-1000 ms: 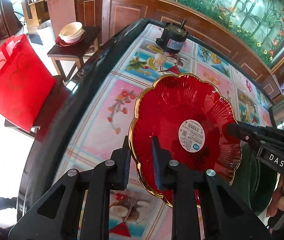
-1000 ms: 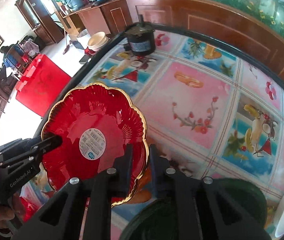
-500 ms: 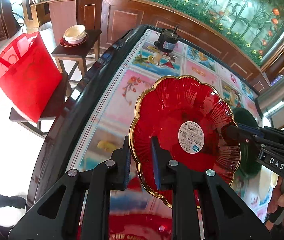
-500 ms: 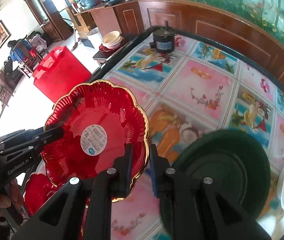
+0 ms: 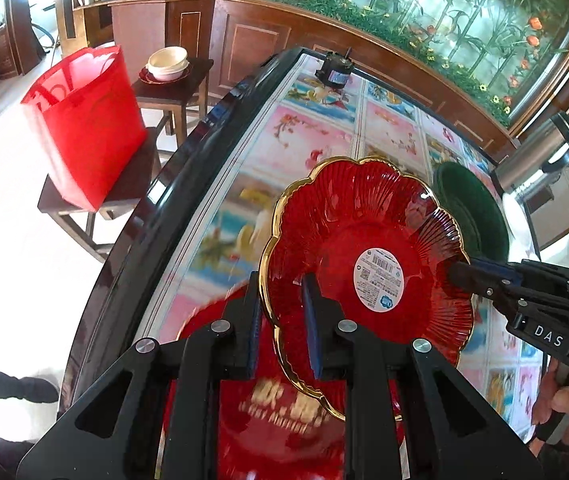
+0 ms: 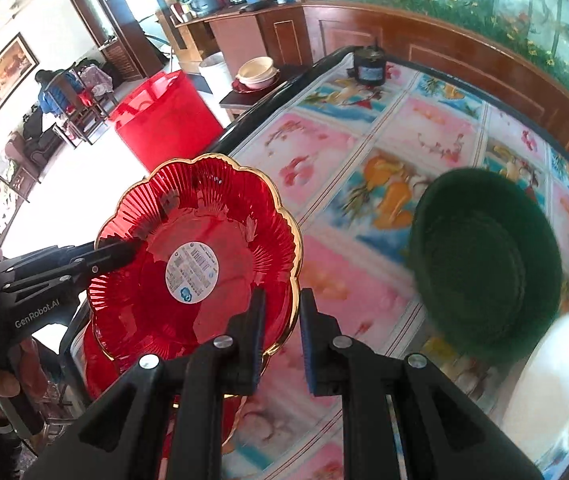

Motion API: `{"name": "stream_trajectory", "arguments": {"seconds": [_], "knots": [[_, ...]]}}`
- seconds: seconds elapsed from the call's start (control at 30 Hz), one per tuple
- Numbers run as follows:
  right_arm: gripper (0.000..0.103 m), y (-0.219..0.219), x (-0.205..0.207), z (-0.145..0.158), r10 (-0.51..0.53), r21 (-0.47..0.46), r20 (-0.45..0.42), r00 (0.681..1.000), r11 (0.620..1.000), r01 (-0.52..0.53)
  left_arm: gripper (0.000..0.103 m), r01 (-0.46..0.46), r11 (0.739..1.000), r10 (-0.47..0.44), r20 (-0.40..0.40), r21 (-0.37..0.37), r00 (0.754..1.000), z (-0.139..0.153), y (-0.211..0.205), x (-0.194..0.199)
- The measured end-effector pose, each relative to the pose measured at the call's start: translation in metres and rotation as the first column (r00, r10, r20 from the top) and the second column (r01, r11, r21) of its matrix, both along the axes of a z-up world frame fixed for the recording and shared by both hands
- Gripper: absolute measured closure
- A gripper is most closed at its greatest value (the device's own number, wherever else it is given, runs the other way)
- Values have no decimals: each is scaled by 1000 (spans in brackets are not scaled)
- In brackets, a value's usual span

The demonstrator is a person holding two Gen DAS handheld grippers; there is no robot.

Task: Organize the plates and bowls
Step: 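Lift the red plate and lower it onto the other red plate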

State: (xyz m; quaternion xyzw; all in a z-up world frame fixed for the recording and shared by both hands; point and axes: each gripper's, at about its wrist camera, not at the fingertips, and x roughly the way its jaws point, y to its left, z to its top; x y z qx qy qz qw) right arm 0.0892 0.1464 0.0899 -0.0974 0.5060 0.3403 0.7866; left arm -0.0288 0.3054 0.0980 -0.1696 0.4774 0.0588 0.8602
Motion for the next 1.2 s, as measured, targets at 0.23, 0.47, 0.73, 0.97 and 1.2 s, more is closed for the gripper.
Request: {"name": "stream_trajectory", "arguments": {"seconds": [0.23, 0.47, 0.73, 0.97, 1.2], "knots": [[85, 4, -42, -8, 26, -9, 10, 1000, 1000, -26, 85, -3, 1000, 3, 3, 19, 1000, -12, 0, -44], [85, 7, -66, -28, 40, 8, -23, 999, 999, -40, 85, -14, 999, 13, 15, 41, 1000, -23, 1, -68], [85, 6, -76, -50, 35, -3, -53, 998, 999, -35, 85, -9, 999, 9, -13, 50, 1000, -42, -2, -71], [85, 8, -81, -58, 45, -13, -57, 997, 999, -46, 85, -11, 997, 13, -29, 76, 999, -54, -3, -72], [85, 11, -82, -63, 56, -16, -64, 996, 998, -57, 84, -19, 996, 22, -26, 90, 999, -56, 0, -71]]}}
